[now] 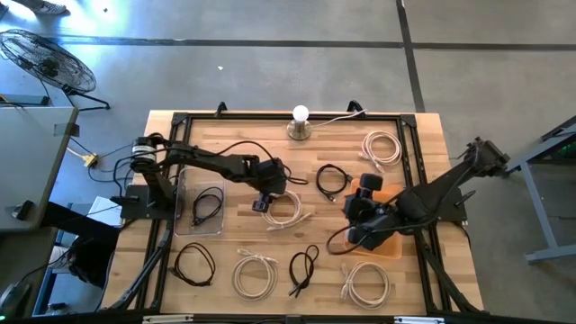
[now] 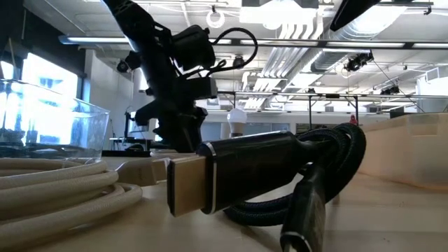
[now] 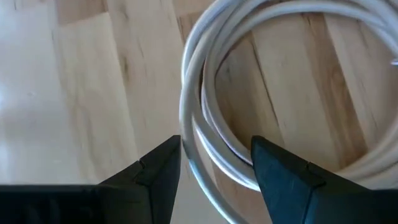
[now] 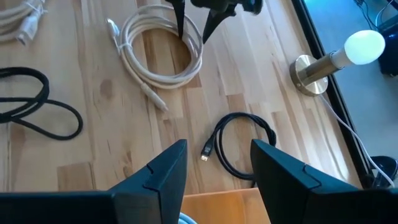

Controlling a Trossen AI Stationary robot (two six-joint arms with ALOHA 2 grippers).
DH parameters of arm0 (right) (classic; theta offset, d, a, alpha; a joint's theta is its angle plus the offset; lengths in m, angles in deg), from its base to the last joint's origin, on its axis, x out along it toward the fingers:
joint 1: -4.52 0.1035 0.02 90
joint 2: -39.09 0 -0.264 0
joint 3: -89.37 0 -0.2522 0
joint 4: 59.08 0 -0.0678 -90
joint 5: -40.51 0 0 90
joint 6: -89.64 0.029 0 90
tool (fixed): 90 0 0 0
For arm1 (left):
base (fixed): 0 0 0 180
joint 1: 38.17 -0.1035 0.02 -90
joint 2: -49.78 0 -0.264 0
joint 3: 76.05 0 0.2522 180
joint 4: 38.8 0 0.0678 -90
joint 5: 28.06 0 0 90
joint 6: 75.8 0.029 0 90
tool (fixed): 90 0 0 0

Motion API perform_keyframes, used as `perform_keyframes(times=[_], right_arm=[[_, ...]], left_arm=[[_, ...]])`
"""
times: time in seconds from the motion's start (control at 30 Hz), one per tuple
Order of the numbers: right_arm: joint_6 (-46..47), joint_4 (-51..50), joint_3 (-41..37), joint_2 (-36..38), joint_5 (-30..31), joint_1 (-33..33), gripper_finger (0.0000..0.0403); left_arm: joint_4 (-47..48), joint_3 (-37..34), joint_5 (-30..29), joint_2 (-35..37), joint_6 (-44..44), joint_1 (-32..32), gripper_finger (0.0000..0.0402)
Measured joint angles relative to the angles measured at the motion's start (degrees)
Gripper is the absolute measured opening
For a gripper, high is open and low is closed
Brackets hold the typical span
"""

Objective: Pick & Place USB Port
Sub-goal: Put the brown HDMI cable into the orange bin

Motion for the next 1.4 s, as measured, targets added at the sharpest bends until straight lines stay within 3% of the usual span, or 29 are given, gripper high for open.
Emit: perform_keyframes(times=[0.17, 0.43, 0.7, 0.87, 1.07, 1.4], right_arm=[[0.0, 0.0, 0.0, -1.5, -0.2, 0.0, 0.0168], [0.0, 0.6, 0.0, -2.3, 0.0, 0.0, 0.0168], [-0.3, 1.2, 0.0, -2.3, 1.3, 0.0, 0.0168], [-6.0, 1.4, 0.0, -2.3, 4.7, 1.0, 0.0168], [-13.7, 2.6, 0.0, -2.3, 7.8, 4.9, 0.0168], [-17.5, 9.0, 0.0, -2.3, 11.1, 15.5, 0.0139]], left_arm=[[-0.9, 0.0, 1.7, -1.5, -0.1, 0.0, 0.0159], [-2.2, 0.3, 3.5, -2.9, 0.8, 0.0, 0.0017], [0.3, 2.7, 2.4, -3.3, 2.4, 0.5, 0.0010], [3.6, 7.2, -0.9, -3.4, 5.8, 2.6, 0.0009], [12.3, 14.7, -2.0, -3.4, 9.8, 5.1, 0.0009], [30.2, 31.4, -3.1, -3.3, 12.8, 7.5, 0.0009]])
